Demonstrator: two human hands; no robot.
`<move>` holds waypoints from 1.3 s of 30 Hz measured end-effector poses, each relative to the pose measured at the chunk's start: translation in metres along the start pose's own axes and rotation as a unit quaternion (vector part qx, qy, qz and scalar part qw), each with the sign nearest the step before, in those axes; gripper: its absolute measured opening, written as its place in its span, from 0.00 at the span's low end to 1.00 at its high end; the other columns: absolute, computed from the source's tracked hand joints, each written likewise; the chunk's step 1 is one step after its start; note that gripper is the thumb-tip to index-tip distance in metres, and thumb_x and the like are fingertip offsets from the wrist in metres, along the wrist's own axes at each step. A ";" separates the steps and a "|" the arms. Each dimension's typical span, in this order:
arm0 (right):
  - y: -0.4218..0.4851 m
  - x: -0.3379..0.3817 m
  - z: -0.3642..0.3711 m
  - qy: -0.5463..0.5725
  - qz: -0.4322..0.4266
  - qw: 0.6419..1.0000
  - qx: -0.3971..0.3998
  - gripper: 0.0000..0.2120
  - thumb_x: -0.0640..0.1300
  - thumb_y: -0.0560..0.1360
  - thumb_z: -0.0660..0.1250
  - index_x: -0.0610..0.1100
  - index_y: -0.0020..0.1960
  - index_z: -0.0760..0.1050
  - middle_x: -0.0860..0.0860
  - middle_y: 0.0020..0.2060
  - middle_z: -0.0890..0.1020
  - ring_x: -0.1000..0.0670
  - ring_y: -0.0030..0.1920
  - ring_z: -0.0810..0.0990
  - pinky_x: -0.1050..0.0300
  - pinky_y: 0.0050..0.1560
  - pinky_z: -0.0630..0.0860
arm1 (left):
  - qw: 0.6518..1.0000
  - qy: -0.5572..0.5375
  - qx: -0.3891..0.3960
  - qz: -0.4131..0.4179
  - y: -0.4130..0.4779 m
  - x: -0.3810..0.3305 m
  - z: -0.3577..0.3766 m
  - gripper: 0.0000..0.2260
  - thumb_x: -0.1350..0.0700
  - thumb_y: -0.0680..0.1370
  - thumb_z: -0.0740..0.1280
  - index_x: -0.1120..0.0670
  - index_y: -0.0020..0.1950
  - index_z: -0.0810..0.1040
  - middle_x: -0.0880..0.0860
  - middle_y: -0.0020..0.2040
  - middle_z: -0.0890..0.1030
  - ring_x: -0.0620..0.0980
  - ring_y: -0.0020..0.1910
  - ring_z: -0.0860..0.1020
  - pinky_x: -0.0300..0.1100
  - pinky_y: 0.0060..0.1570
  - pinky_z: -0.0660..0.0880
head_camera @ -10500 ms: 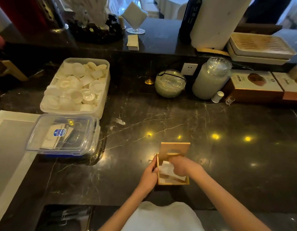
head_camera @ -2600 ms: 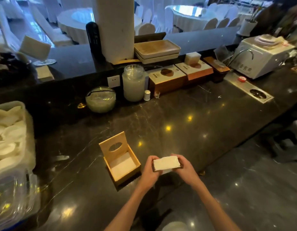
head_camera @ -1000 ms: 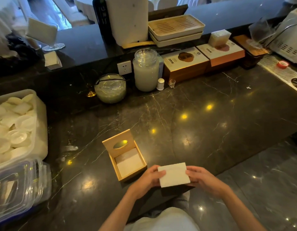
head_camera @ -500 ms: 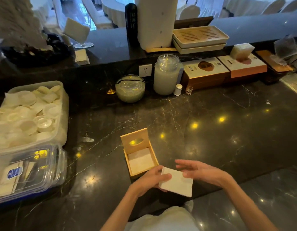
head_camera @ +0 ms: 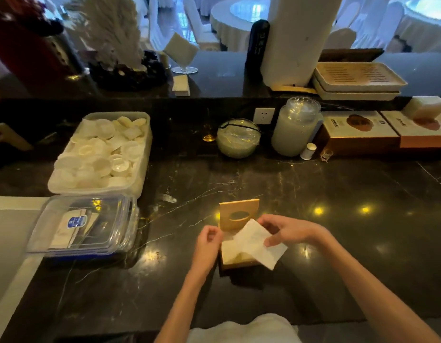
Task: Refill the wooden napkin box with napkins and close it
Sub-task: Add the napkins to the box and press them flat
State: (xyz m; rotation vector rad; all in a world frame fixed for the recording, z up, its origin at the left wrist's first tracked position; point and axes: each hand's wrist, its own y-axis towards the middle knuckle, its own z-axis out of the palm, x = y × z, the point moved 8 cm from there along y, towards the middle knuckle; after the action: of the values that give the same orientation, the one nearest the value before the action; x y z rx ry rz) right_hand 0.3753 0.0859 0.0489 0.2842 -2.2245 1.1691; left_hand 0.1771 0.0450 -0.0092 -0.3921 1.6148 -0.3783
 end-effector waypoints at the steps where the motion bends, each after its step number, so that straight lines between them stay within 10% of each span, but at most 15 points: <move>1: 0.007 0.005 -0.003 -0.009 0.005 1.000 -0.011 0.21 0.42 0.74 0.70 0.53 0.64 0.68 0.52 0.62 0.75 0.50 0.62 0.74 0.46 0.68 0.70 | 1.000 0.014 -0.011 -0.014 0.004 0.009 -0.006 0.10 0.54 0.80 0.64 0.51 0.62 0.74 0.54 0.55 0.80 0.47 0.51 0.79 0.38 0.44 0.76; 15: 0.090 0.043 0.046 -0.291 0.101 0.947 0.096 0.26 0.36 0.77 0.60 0.47 0.74 0.64 0.44 0.69 0.72 0.42 0.70 0.70 0.46 0.68 0.69 | 0.989 -0.089 0.077 -0.092 0.007 0.056 0.004 0.25 0.63 0.81 0.62 0.41 0.73 0.65 0.52 0.67 0.74 0.51 0.62 0.77 0.45 0.53 0.81; 39: 0.118 0.009 0.071 -0.211 0.149 0.965 0.054 0.20 0.40 0.80 0.56 0.44 0.70 0.72 0.45 0.68 0.75 0.43 0.67 0.73 0.47 0.69 0.69 | 0.993 -0.064 0.070 -0.076 0.016 0.068 0.004 0.26 0.61 0.79 0.62 0.36 0.71 0.65 0.52 0.66 0.72 0.53 0.62 0.75 0.51 0.58 0.79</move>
State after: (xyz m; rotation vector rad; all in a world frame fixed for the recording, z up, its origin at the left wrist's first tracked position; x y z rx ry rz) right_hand 0.2868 0.0986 -0.0560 0.2670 -2.6462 1.5071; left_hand 0.1761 0.0274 -0.0768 -0.4252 1.4288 -0.5672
